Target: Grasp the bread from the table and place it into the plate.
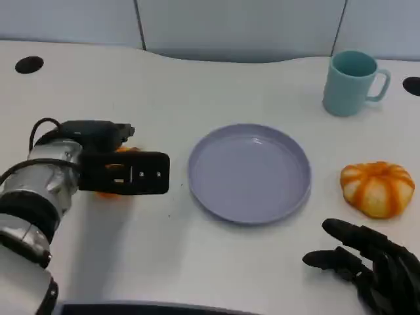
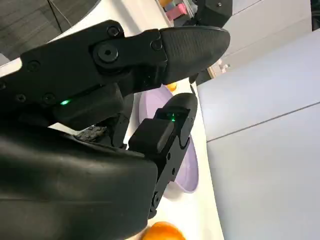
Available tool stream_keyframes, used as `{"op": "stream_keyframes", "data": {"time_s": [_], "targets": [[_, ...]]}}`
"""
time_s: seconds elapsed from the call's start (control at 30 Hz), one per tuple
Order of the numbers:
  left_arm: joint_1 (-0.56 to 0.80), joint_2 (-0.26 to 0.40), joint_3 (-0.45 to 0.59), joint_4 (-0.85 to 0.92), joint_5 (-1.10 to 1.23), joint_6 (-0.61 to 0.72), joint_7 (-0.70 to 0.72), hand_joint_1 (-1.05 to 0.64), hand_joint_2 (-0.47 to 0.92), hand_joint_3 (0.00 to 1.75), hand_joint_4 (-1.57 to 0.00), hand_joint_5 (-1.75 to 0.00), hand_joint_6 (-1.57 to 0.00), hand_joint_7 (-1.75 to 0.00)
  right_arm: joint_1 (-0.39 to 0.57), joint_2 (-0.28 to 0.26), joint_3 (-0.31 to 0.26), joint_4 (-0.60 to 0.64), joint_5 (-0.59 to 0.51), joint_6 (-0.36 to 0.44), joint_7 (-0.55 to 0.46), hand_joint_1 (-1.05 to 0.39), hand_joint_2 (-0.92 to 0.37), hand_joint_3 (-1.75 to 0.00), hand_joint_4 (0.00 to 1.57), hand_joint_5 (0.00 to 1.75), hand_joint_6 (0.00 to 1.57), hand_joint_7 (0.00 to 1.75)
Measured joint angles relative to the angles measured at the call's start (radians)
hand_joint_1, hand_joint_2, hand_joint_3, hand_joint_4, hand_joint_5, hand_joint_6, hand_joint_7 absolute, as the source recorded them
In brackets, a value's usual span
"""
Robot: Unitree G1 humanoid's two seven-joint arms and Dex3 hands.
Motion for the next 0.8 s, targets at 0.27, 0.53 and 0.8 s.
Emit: {"op": "stream_keyframes", "data": {"time_s": [0.27, 0.53, 0.8], "targets": [[-0.025, -0.036, -0.023, 0.06, 0.001, 0.015, 0.002, -0.38, 0.78, 0.0, -0.02, -0.12, -0.17, -0.01, 0.003, 0.0, 0.0, -0.003, 0.0, -0.001, -0.004, -0.74, -0.92, -0.32, 0.67, 0.81, 0.93, 0.01], [-0.033, -0.066, -0.037, 0.09, 0.0, 0.029, 0.002, -0.33, 0.76, 0.0, 0.0, -0.11, -0.17, 0.0, 0.009, 0.0, 0.002, -0.011, 0.001, 0.003, -0.003, -0.75, -0.92, -0.31, 0.65, 0.81, 0.92, 0.0], [-0.048, -0.086, -0.063, 0.112, 0.004, 0.071, 0.002, -0.33, 0.76, 0.0, -0.01, -0.06, -0.14, -0.01, 0.02, 0.0, 0.003, -0.024, 0.002, 0.006, -0.003, -0.75, -0.92, -0.3, 0.65, 0.81, 0.92, 0.0]]}}
